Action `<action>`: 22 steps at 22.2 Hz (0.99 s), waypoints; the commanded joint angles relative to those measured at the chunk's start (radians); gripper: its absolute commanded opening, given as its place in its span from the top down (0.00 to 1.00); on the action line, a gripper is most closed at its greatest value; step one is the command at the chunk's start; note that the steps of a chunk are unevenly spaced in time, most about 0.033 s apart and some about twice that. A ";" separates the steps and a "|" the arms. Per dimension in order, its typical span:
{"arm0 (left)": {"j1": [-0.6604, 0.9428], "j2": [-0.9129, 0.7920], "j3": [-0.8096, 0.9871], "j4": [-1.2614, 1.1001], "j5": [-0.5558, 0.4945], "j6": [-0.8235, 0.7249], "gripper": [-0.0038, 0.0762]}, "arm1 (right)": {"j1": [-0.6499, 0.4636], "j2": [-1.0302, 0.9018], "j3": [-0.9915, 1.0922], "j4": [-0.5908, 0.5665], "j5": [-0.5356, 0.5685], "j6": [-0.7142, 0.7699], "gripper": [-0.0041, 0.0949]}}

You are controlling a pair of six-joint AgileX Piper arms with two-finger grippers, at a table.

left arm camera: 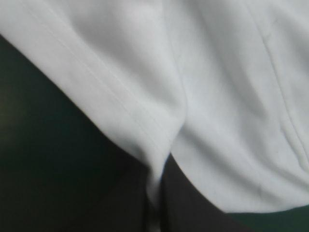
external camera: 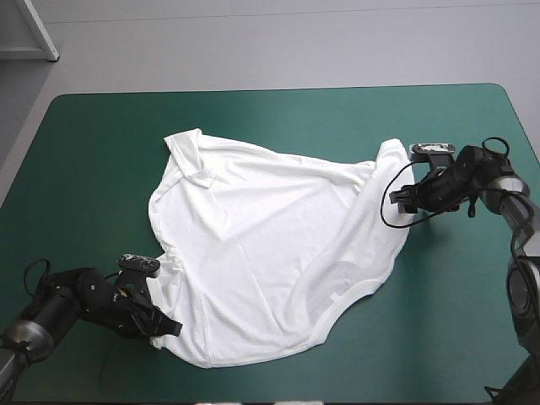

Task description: Fold the cloth

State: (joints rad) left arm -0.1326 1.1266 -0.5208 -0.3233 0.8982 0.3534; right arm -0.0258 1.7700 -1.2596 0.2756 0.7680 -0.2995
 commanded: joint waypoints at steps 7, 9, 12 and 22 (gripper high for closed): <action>-0.006 -0.004 -0.019 0.006 -0.083 -0.005 0.93 | 0.064 0.017 -0.025 0.079 -0.016 -0.089 0.59; -0.006 -0.004 -0.019 0.006 -0.101 -0.006 0.93 | 0.075 0.017 -0.025 0.091 -0.002 -0.089 0.74; -0.006 -0.004 -0.019 -0.001 -0.153 -0.006 0.93 | 0.075 0.017 -0.042 0.125 0.074 -0.123 0.97; -0.006 -0.084 -0.450 0.021 -0.147 0.000 0.93 | 0.075 -0.387 -0.344 0.252 0.188 -0.183 0.97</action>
State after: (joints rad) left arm -0.1326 1.0757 -0.8144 -0.2954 0.7901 0.3534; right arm 0.0470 1.5225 -1.5038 0.4901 0.9924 -0.4686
